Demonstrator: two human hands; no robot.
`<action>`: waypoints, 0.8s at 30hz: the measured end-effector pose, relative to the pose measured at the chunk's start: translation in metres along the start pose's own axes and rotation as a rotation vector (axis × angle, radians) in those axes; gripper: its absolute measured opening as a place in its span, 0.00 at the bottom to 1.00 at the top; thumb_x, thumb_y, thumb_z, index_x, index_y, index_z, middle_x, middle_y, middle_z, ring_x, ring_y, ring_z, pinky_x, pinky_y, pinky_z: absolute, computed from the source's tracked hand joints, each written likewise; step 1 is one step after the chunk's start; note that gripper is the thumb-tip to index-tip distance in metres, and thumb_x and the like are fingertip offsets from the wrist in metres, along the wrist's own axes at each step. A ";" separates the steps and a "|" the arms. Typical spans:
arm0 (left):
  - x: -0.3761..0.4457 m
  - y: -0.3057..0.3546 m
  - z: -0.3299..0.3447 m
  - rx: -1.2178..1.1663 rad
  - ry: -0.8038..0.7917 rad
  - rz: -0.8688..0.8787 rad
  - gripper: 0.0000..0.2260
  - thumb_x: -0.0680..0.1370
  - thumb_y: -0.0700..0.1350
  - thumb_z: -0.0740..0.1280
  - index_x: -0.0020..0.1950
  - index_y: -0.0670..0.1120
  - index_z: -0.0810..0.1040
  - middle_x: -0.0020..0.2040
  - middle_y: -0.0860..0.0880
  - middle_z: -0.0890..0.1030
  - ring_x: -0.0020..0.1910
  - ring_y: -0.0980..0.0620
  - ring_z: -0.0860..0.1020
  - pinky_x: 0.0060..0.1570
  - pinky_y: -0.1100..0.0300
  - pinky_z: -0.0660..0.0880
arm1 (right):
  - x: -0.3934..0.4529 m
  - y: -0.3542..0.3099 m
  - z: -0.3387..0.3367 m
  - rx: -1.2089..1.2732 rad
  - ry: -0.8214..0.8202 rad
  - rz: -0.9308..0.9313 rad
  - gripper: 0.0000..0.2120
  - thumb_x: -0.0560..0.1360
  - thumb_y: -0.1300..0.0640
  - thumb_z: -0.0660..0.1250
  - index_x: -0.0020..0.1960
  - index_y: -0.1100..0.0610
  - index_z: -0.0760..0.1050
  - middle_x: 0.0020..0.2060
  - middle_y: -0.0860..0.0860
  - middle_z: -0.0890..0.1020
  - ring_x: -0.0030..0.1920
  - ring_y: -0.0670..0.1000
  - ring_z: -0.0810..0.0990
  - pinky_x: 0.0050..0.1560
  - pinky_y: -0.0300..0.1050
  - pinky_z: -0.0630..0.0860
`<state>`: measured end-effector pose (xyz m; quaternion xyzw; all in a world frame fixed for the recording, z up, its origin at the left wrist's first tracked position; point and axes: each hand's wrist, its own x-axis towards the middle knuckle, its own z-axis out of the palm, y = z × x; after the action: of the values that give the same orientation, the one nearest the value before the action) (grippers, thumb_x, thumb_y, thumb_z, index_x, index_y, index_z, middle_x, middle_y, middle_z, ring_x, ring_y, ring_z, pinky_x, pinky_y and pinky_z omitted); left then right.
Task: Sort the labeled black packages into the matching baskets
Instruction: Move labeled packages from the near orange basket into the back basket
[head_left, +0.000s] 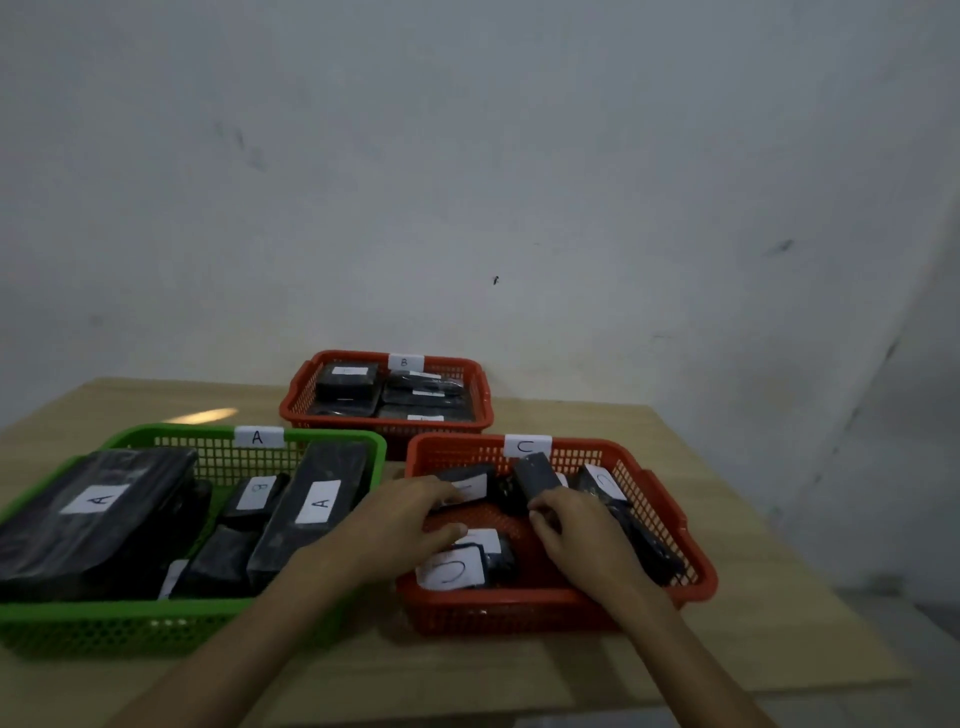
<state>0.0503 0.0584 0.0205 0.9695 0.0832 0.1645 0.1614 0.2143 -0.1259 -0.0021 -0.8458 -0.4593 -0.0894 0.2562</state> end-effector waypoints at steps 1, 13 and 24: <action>-0.002 0.005 0.005 0.017 0.014 0.011 0.19 0.78 0.58 0.65 0.67 0.55 0.74 0.62 0.56 0.76 0.61 0.57 0.72 0.62 0.58 0.70 | -0.005 -0.003 -0.001 -0.009 0.030 -0.011 0.08 0.79 0.54 0.65 0.55 0.51 0.81 0.49 0.46 0.83 0.48 0.44 0.78 0.46 0.39 0.73; 0.071 0.039 0.058 -0.337 0.056 -0.187 0.21 0.79 0.50 0.68 0.70 0.50 0.72 0.58 0.48 0.81 0.53 0.52 0.80 0.55 0.52 0.78 | -0.033 0.017 -0.017 -0.019 0.361 0.423 0.10 0.78 0.57 0.60 0.55 0.56 0.78 0.52 0.52 0.81 0.51 0.52 0.74 0.52 0.51 0.71; 0.132 0.048 0.095 -0.249 -0.127 -0.418 0.32 0.74 0.53 0.72 0.73 0.46 0.62 0.67 0.42 0.75 0.63 0.42 0.76 0.61 0.48 0.74 | -0.030 0.020 -0.014 -0.035 0.282 0.448 0.12 0.81 0.57 0.56 0.53 0.55 0.79 0.49 0.50 0.79 0.47 0.49 0.76 0.44 0.44 0.71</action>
<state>0.2110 0.0150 -0.0097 0.9122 0.2509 0.0754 0.3150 0.2150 -0.1642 -0.0089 -0.9098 -0.2190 -0.1552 0.3164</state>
